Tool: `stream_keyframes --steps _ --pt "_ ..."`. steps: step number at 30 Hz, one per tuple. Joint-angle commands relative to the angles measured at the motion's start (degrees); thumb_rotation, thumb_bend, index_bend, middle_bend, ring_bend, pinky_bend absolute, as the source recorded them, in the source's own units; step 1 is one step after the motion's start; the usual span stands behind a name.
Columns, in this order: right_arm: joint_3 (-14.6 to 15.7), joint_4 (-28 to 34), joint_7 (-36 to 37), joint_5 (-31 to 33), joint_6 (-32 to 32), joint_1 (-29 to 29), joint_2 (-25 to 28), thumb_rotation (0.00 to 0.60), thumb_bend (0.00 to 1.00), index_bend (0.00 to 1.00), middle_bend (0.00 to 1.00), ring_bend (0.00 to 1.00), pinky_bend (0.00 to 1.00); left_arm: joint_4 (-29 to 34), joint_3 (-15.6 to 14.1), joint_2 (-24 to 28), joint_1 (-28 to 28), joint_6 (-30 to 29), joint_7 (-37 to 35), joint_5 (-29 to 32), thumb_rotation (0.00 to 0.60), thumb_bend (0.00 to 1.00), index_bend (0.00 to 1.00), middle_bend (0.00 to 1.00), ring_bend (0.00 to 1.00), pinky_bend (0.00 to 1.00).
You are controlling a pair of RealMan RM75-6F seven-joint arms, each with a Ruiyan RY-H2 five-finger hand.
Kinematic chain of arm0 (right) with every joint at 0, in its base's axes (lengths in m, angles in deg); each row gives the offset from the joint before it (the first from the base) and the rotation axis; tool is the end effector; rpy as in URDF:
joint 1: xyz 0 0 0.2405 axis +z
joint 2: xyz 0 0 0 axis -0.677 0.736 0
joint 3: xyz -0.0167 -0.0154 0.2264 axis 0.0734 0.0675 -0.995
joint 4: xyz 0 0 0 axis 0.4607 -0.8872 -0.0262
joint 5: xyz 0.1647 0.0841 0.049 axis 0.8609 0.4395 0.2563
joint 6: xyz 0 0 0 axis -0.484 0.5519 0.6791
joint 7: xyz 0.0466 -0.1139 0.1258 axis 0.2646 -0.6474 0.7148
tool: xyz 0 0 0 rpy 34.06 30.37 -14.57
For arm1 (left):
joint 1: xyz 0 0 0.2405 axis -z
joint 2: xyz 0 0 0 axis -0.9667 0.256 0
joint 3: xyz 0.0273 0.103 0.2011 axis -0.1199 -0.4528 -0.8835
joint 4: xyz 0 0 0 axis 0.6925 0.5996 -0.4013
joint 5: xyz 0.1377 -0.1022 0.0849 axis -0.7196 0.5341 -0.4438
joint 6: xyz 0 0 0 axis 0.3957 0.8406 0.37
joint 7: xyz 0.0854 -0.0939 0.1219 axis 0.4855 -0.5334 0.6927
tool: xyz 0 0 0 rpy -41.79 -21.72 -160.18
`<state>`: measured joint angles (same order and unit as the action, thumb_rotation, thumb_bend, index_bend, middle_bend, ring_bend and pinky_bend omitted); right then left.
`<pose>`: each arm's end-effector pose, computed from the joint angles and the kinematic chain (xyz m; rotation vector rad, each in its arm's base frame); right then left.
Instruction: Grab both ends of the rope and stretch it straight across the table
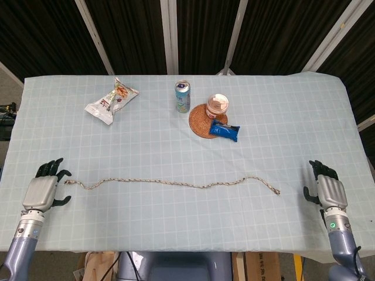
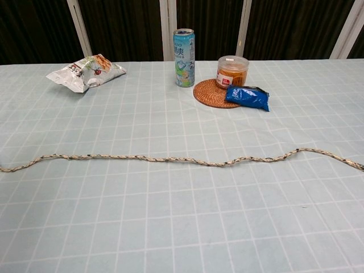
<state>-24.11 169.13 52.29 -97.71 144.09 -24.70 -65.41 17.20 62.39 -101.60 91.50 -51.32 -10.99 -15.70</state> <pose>-0.3179 -0.2778 0.1084 1.2526 -1.2623 0.6438 -0.2743 0.2551 0.0859 -1.4672 -1.0508 -0.6686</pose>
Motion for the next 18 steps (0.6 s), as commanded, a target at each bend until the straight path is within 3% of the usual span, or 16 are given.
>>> stream_keyframes --steps 1,7,12,18 --pt "-0.37 2.14 1.38 -1.49 1.68 -0.83 1.28 0.6 0.5 0.0 0.0 0.0 0.0 3.95 0.36 3.15 -1.21 -1.78 -2.45 -0.99 0.6 0.16 0.24 0.0 0.0 0.0" --pt "0.38 5.02 3.9 -11.82 10.03 -3.48 3.21 0.6 0.4 0.0 0.0 0.0 0.0 5.01 -0.55 6.3 -4.62 -9.24 -10.0 -10.34 0.6 0.12 0.05 0.0 0.0 0.0" --pt "3.37 4.88 5.01 -22.03 19.35 -7.45 4.06 0.6 0.39 0.0 0.0 0.0 0.0 1.29 -3.16 7.35 -7.66 -15.07 -12.78 -17.78 0.6 0.11 0.01 0.0 0.0 0.0" --pt "5.61 4.57 9.68 -28.49 26.05 -11.42 6.39 0.6 0.38 0.0 0.0 0.0 0.0 -0.17 -4.24 8.27 -9.53 -18.79 -15.29 -22.17 0.6 0.1 0.0 0.0 0.0 0.0"
